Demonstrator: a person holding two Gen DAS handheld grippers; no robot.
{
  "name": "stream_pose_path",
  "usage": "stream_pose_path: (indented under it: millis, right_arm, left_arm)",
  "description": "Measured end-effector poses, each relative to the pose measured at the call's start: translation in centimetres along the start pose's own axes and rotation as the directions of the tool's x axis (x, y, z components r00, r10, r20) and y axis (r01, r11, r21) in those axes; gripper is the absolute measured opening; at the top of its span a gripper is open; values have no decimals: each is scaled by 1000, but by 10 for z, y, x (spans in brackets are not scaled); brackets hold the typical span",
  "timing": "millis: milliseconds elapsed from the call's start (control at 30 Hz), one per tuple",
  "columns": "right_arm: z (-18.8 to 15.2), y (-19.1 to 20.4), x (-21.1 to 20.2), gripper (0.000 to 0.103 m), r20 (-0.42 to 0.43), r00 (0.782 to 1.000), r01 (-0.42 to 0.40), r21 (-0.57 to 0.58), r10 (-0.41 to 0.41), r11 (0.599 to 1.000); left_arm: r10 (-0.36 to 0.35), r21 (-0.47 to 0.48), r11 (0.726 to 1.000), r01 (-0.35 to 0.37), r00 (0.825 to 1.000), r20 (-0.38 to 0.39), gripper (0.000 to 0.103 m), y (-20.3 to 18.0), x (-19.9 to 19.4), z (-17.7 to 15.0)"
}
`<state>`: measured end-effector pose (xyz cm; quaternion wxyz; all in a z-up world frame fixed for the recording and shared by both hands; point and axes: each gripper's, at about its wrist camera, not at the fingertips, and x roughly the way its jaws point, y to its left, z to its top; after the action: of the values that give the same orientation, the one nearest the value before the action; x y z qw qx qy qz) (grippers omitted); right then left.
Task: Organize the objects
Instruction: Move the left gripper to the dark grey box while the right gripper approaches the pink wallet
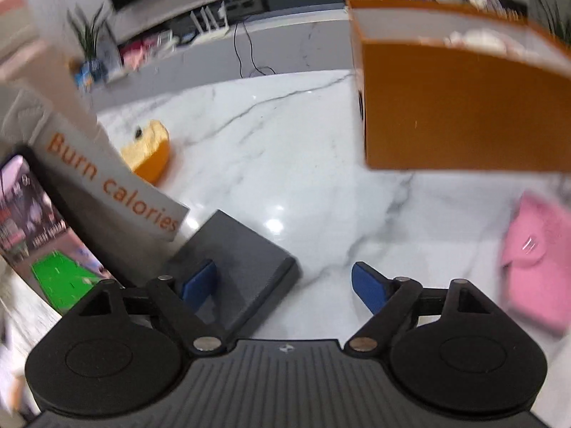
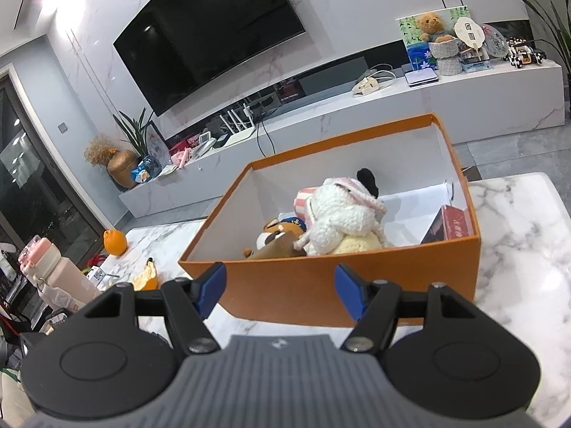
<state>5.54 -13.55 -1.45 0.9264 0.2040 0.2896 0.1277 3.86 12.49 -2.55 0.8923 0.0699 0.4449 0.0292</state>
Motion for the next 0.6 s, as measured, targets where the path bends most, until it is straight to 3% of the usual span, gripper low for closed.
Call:
stream_pose_path:
  millis: [67,133,167,200,233,267,300,333,367,400,467,500,600]
  right_arm:
    - [1,-2,-1,70,3,1000,2,5,-2,1000]
    - [2,-4,-3,70,6,1000,5,10,-5,1000]
    - [2,-5,-3,70,6,1000,6,10,-6,1000]
    - [2,-6,-3,70,7,1000,7,11,-7,1000]
    - [3,-6,-4,70,7,1000,7,11,-7,1000]
    - [3,-6,-4,70,9,1000,6,11,-6,1000]
    - [3,-6,-5,70,12,1000,7,12,-7,1000]
    - [3,-6,-6,70,14,1000,6,12,-6,1000]
    - [4,-7,-6,70,17,1000,6,13,-6,1000]
    - [4,-8,-7,70,18,1000,6,14,-6,1000]
    - [4,-9,-6,70,15,1000,9,15,-9,1000]
    - [3,-10,-5,70,14,1000,11,17,-12,1000]
    - [3,-8,-5,70,12,1000,6,20,-6,1000]
  left_arm:
    - [-121,-38,992,121,993,6,97,3,-6,4]
    - [-145,2,989,145,989,1,97,-8,-9,4]
    - [-183,20,983,183,983,-20,74,-14,-8,3]
    - [-293,-19,956,293,949,-118,55,-20,2,0]
    - [-308,-6,951,309,947,-92,59,-25,0,-2]
    - [-186,72,979,188,982,-31,52,-36,-8,-2]
    - [-83,134,988,76,995,51,51,-42,-18,-1]
    - [-22,165,986,-2,990,143,62,-45,-29,1]
    - [10,170,984,-47,978,211,89,-44,-38,3]
    - [27,163,984,-71,967,255,101,-40,-43,6]
    - [52,151,983,-101,954,294,103,-31,-37,11]
    - [57,157,982,-102,962,267,103,-28,-25,15]
    - [-33,233,972,19,998,54,103,-20,9,31]
